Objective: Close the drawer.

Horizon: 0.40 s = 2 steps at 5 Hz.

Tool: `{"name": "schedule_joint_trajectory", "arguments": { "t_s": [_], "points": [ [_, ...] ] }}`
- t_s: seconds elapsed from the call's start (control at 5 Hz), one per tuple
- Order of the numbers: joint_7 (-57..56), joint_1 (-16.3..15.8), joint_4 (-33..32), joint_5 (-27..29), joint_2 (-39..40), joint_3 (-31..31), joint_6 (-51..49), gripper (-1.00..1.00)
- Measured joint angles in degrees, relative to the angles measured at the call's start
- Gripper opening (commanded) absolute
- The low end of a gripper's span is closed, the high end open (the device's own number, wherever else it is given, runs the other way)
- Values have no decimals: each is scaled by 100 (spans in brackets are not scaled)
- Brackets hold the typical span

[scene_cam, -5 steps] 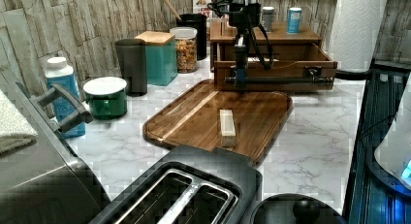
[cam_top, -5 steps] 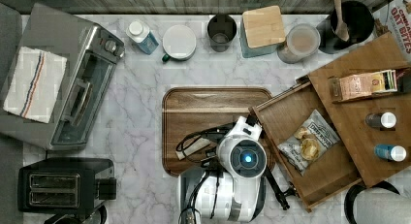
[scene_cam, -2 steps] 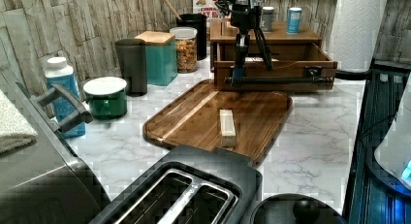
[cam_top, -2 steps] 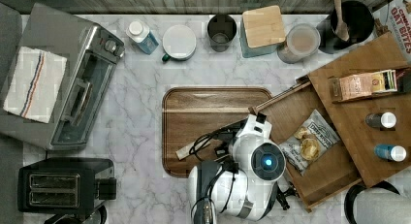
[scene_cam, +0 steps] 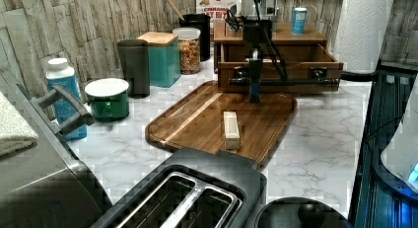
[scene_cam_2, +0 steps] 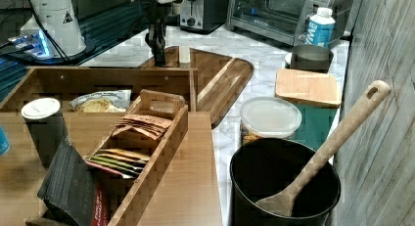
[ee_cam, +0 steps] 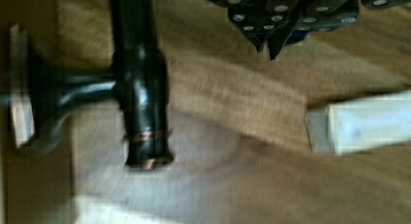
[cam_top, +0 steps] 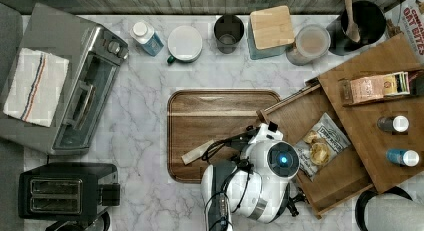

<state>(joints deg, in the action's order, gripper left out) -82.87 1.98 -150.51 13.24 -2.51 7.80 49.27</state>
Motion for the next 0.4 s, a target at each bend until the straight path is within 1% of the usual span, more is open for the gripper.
{"name": "schedule_joint_trajectory", "arguments": {
  "t_s": [0.4],
  "points": [
    [269, 23, -168, -756, -7, 108, -179, -100]
  ]
}}
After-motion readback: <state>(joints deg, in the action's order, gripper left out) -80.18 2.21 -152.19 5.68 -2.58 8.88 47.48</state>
